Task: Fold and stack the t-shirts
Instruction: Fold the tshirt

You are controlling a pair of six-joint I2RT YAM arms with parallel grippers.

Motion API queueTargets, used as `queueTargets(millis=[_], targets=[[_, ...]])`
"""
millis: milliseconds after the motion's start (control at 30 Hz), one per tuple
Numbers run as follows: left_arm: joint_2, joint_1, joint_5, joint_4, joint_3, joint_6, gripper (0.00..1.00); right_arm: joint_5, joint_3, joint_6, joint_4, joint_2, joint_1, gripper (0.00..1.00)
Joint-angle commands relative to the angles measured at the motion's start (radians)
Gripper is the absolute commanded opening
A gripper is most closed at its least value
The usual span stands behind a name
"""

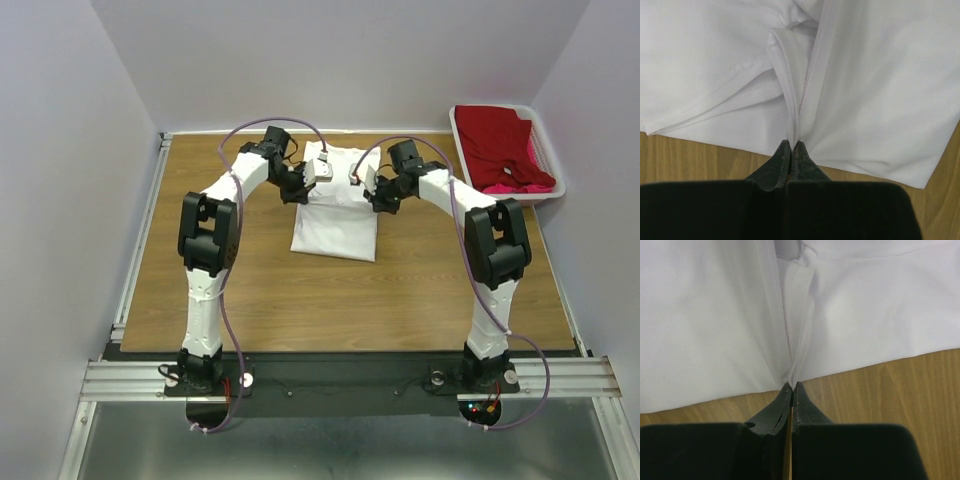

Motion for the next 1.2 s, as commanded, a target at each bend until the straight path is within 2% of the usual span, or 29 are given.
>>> queueTargets(millis=[0, 67, 100, 133, 200, 233, 300, 367, 433, 467, 567, 633, 733, 867, 1033, 1167], targets=[[0.011, 0.010, -0.005, 0.004, 0.074, -0.009, 0.01, -0.003, 0.089, 0.012, 0.054, 0.022, -0.016, 0.03], [0.017, 0.018, -0.025, 0.026, 0.074, -0.042, 0.06, 0.002, 0.103, 0.029, 0.063, 0.033, -0.016, 0.10], [0.016, 0.022, -0.030, 0.035, 0.074, -0.055, 0.16, 0.005, 0.112, 0.038, 0.065, 0.036, -0.016, 0.14], [0.011, 0.025, -0.033, 0.049, 0.078, -0.067, 0.18, 0.011, 0.118, 0.049, 0.066, 0.037, -0.016, 0.23], [-0.009, 0.045, -0.021, 0.064, 0.072, -0.105, 0.23, 0.036, 0.144, 0.096, 0.071, 0.036, -0.021, 0.36], [-0.021, 0.053, -0.011, 0.067, 0.066, -0.121, 0.26, 0.040, 0.152, 0.130, 0.071, 0.027, -0.024, 0.39], [-0.065, 0.076, 0.009, 0.067, 0.046, -0.158, 0.45, 0.062, 0.171, 0.164, 0.074, 0.013, -0.033, 0.53], [-0.145, 0.090, 0.016, 0.084, -0.026, -0.176, 0.55, 0.076, 0.161, 0.205, 0.072, -0.019, -0.036, 0.55], [-0.222, 0.099, 0.018, 0.145, -0.166, -0.202, 0.58, 0.071, 0.096, 0.219, 0.072, -0.102, -0.036, 0.61], [-0.304, 0.099, 0.015, 0.170, -0.219, -0.207, 0.59, 0.057, 0.071, 0.230, 0.072, -0.128, -0.035, 0.62], [-0.409, 0.090, 0.027, 0.219, -0.395, -0.204, 0.59, 0.050, -0.045, 0.267, 0.065, -0.243, -0.023, 0.60], [-0.510, 0.070, 0.036, 0.230, -0.504, -0.185, 0.59, 0.054, -0.148, 0.259, 0.057, -0.323, 0.035, 0.55], [-0.565, 0.035, 0.006, 0.262, -0.637, -0.141, 0.58, 0.092, -0.271, 0.241, 0.057, -0.389, 0.109, 0.51], [-0.633, -0.036, -0.066, 0.331, -0.766, -0.072, 0.58, 0.138, -0.329, 0.259, 0.072, -0.374, 0.216, 0.47], [-0.655, -0.094, -0.123, 0.421, -0.882, 0.006, 0.59, 0.178, -0.375, 0.256, 0.159, -0.337, 0.255, 0.47], [-0.645, -0.099, -0.143, 0.493, -0.920, 0.039, 0.60, 0.211, -0.406, 0.244, 0.226, -0.311, 0.270, 0.47]])
